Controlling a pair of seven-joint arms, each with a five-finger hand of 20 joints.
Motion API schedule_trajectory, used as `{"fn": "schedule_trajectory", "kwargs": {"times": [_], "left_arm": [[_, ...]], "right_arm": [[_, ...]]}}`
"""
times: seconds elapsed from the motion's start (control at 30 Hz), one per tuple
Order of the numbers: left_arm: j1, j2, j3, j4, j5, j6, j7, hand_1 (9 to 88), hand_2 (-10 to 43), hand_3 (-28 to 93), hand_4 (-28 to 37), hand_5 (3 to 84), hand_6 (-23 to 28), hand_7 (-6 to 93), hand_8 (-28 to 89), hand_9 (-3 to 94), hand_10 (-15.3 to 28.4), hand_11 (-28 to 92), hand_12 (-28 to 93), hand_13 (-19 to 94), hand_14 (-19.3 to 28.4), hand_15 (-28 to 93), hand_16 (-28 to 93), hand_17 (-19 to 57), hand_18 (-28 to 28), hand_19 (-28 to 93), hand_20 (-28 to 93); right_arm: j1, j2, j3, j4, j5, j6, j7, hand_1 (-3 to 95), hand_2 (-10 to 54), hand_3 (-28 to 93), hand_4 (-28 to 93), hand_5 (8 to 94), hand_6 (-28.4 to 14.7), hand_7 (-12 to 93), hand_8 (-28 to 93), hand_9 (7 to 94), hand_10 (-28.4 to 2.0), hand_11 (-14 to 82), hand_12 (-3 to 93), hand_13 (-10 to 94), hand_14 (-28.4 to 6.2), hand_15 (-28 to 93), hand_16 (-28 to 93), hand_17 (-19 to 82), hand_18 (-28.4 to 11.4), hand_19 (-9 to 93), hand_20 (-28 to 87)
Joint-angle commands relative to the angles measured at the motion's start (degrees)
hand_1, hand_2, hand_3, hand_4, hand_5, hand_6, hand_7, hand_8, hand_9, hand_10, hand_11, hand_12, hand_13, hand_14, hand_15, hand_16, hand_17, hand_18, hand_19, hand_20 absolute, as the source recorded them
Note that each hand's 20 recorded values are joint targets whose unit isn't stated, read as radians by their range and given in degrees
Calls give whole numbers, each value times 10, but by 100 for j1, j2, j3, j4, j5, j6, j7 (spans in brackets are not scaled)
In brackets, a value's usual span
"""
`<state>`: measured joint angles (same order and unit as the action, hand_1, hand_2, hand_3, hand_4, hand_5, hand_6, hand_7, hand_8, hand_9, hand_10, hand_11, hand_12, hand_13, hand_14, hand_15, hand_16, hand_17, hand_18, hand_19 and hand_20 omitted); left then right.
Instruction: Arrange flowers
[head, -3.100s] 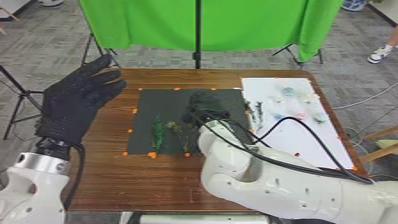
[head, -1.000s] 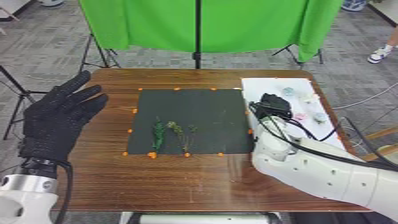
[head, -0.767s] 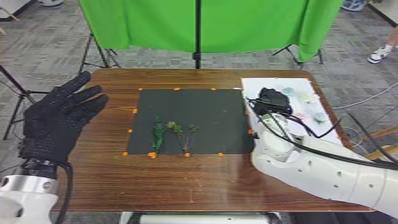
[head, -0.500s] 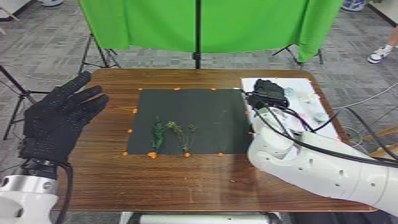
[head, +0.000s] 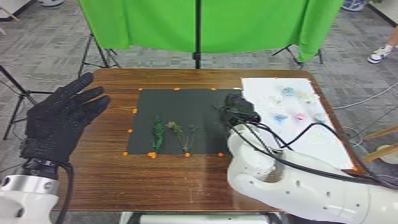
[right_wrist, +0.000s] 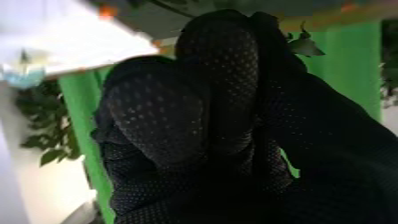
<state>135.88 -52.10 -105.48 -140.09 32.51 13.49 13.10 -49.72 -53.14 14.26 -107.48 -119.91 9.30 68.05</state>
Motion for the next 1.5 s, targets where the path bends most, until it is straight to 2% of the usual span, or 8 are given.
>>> {"fn": "schedule_trajectory", "kwargs": {"times": [0.03, 0.07, 0.2, 0.5, 0.67, 0.7, 0.97, 1.5], "left_arm": [[-47, -61, 19, 37, 55, -87, -173, 233, 74, 764, -231, 368, 104, 153, -98, 320, 217, 264, 109, 238, 284, 495, -89, -101, 284, 594, 63], [-73, -77, 29, 44, 56, -81, -229, 233, 74, 764, -231, 368, 104, 153, -98, 320, 217, 264, 109, 238, 284, 495, -89, -101, 284, 594, 63], [-96, -69, 70, 60, 57, -64, -211, 233, 74, 764, -230, 368, 104, 154, -98, 321, 217, 264, 110, 237, 284, 496, -88, -101, 284, 594, 63], [-126, -54, 142, 69, 62, -79, -183, 236, 76, 765, -226, 368, 104, 154, -98, 321, 217, 265, 109, 238, 284, 497, -89, -100, 284, 594, 62], [-149, -34, 152, 70, 67, -69, -172, 237, 77, 767, -225, 368, 104, 154, -98, 321, 217, 264, 109, 238, 284, 497, -89, -101, 284, 594, 62], [-183, -66, 155, 86, 72, -105, -239, 237, 77, 767, -225, 369, 104, 153, -98, 321, 217, 264, 110, 238, 284, 497, -89, -101, 284, 594, 62], [-178, -52, 190, 92, 64, -87, -189, 238, 76, 769, -224, 369, 105, 154, -98, 321, 216, 265, 110, 238, 284, 497, -90, -101, 284, 594, 62], [-131, -104, 164, 74, 74, -75, -254, 239, 76, 770, -222, 369, 104, 154, -98, 324, 218, 266, 108, 238, 284, 497, -90, -101, 284, 594, 62]], "right_arm": [[-331, -176, -86, -171, 13, -339, -78, 553, -95, 723, -280, 926, -30, 167, 117, 937, -104, 423, 152, 934, -54, 598, 211, 444, -230, 932, 182], [-401, -189, -47, -170, -31, -414, -83, 552, -95, 722, -279, 926, -31, 168, 118, 937, -104, 425, 151, 933, -54, 600, 211, 444, -231, 932, 183], [-466, -211, 56, -203, 256, -775, -56, 549, -95, 720, -269, 927, -32, 166, 118, 937, -103, 429, 148, 933, -54, 602, 210, 444, -231, 932, 185], [-441, -287, 86, -188, 351, -948, -65, 529, -95, 694, -247, 928, -32, 171, 121, 937, -108, 438, 150, 918, -66, 630, 211, 434, -235, 932, 192], [-361, -351, 36, -102, 306, -927, -69, 517, -95, 687, -243, 931, -30, 186, 118, 937, -108, 456, 152, 914, -70, 650, 210, 434, -237, 932, 195], [-356, -360, 38, -83, 286, -941, -39, 515, -95, 687, -244, 931, -30, 186, 116, 937, -108, 458, 151, 914, -70, 653, 209, 434, -237, 932, 195], [19, -339, -240, 45, 310, -668, 51, 502, -95, 691, -250, 934, -27, 187, 106, 937, -106, 461, 148, 915, -67, 660, 202, 438, -238, 932, 199], [67, -186, -100, -220, 151, -724, 56, 468, -95, 669, -248, 911, -21, 174, 84, 937, -105, 432, 149, 914, -59, 654, 194, 442, -239, 932, 180]]}}
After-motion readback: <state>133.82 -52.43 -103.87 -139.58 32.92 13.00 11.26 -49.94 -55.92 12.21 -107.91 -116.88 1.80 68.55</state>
